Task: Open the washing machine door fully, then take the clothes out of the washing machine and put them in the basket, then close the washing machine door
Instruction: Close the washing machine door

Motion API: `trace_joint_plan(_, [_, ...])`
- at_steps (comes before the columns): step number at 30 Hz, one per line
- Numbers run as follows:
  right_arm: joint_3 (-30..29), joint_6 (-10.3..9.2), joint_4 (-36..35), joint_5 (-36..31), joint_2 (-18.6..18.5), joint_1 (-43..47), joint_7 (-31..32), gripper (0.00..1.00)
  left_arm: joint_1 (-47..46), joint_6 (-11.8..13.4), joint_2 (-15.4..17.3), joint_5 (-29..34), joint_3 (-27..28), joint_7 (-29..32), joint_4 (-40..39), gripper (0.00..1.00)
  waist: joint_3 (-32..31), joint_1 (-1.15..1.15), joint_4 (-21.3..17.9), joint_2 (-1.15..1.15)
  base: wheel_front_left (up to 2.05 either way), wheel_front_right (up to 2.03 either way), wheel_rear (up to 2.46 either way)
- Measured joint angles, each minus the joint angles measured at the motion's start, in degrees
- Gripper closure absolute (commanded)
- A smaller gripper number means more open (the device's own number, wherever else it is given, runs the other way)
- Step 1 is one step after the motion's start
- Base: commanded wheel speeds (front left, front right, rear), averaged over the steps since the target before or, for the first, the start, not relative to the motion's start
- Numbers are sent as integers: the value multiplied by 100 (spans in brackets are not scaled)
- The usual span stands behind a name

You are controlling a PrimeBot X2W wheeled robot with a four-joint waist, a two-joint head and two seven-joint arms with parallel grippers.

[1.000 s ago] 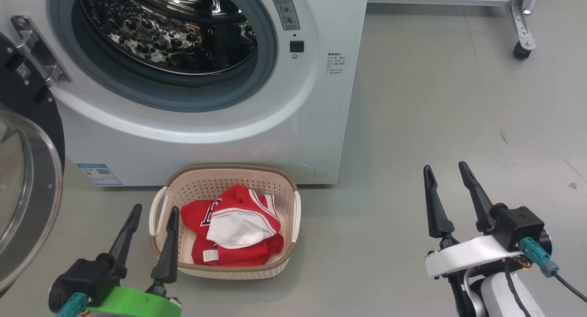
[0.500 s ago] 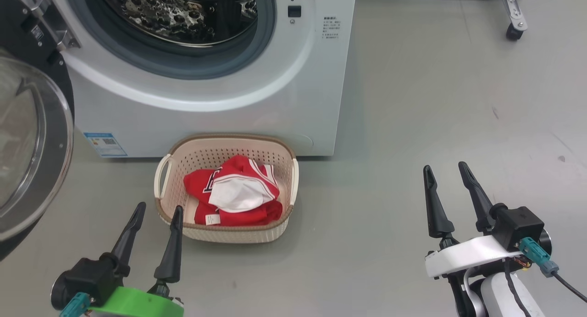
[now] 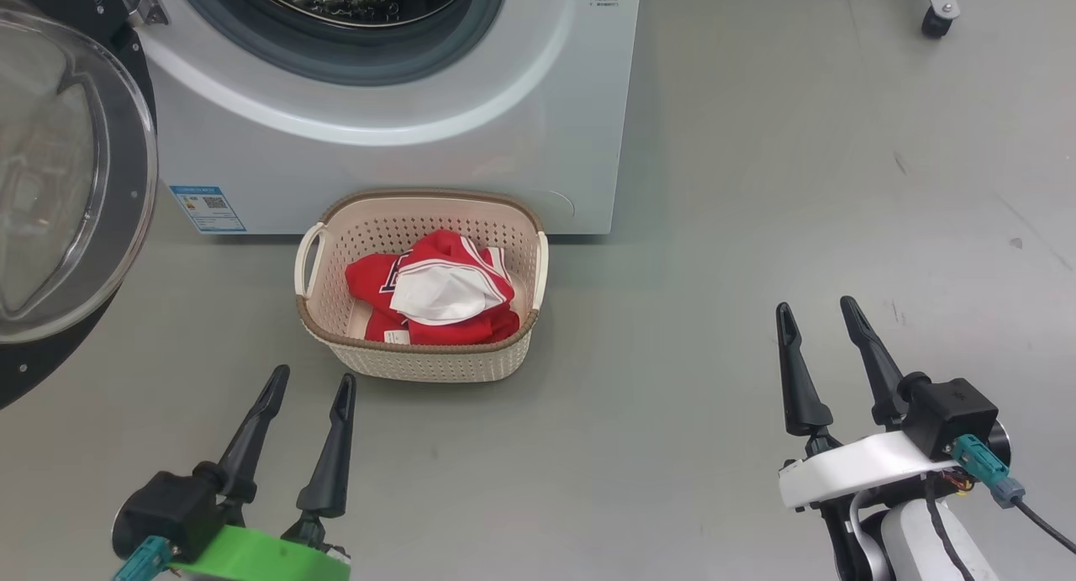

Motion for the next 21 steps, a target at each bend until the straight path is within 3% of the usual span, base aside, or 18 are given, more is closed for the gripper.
trace_joint_plan(21, [40, 0, 20, 0, 0, -2, 0, 0, 1, 0, 81, -1, -13, 0, -35, 0, -34, 0, 63, 0, -64, 64, 0])
